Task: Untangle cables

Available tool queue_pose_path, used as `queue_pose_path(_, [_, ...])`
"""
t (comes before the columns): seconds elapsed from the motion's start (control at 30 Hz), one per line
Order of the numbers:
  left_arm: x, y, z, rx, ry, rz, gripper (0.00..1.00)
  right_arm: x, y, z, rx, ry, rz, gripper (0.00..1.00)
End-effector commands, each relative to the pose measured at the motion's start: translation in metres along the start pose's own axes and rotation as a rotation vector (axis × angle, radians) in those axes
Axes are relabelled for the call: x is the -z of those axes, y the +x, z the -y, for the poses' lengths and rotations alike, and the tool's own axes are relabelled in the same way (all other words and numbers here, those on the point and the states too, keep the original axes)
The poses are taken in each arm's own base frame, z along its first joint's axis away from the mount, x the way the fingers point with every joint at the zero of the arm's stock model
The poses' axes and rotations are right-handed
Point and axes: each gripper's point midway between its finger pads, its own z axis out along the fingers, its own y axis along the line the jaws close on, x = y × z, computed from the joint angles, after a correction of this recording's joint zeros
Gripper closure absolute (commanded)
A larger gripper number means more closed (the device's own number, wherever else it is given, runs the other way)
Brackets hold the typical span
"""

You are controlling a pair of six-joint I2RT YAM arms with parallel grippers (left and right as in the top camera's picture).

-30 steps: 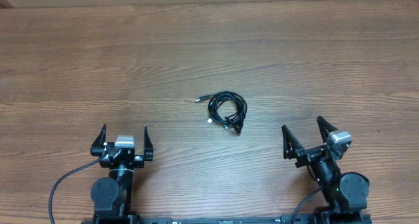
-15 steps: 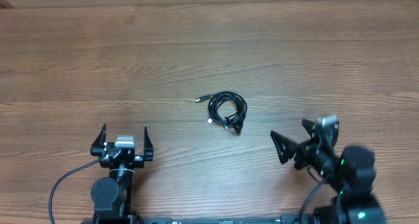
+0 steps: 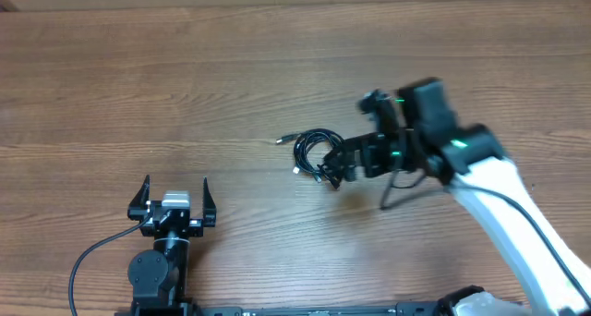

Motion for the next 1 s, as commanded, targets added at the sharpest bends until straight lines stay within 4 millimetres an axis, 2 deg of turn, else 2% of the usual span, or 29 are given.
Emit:
queue_pose_path(0.0, [0.0,-0.001,-0.001,0.014,-0.006,0.007,0.0,-0.042,0.01,0.002,0.008,0.011,-0.121,0.0])
queue_pose_path(0.1, [0.0,-0.001,-0.001,0.014,-0.006,0.007,0.0,-0.055,0.01,0.009,-0.004,0.015,-0.142,0.0])
queue_pose_path(0.27, [0.0,-0.001,-0.001,0.014,-0.006,0.007,0.0,-0.053,0.001,0.006,0.011,0.006,-0.102,0.0])
queue_pose_path(0.57, [0.0,-0.001,-0.001,0.014,-0.006,0.007,0.0,-0.053,0.002,0.003,0.011,-0.011,-0.104,0.0])
queue_pose_path(0.63, [0.001,-0.009,0.005,0.023,0.035,0.044,0.0,-0.053,0.002,0.003,0.01,-0.01,-0.107,0.0])
queue_pose_path(0.73, [0.002,-0.006,0.021,0.069,0.127,0.032,0.0,-0.053,0.002,0.003,0.01,-0.01,-0.108,0.0])
queue_pose_path(0.83, [0.009,-0.025,0.039,0.123,0.25,0.074,0.0,-0.053,0.001,0.003,0.012,-0.011,-0.103,0.0])
queue_pose_path(0.9, [0.013,-0.033,0.035,0.209,0.24,0.023,0.0,-0.053,0.002,0.003,0.011,-0.011,-0.106,0.0])
queue_pose_path(0.97, [0.02,-0.045,0.035,0.224,0.257,-0.041,0.0,-0.053,0.002,0.003,0.01,-0.01,-0.107,0.0])
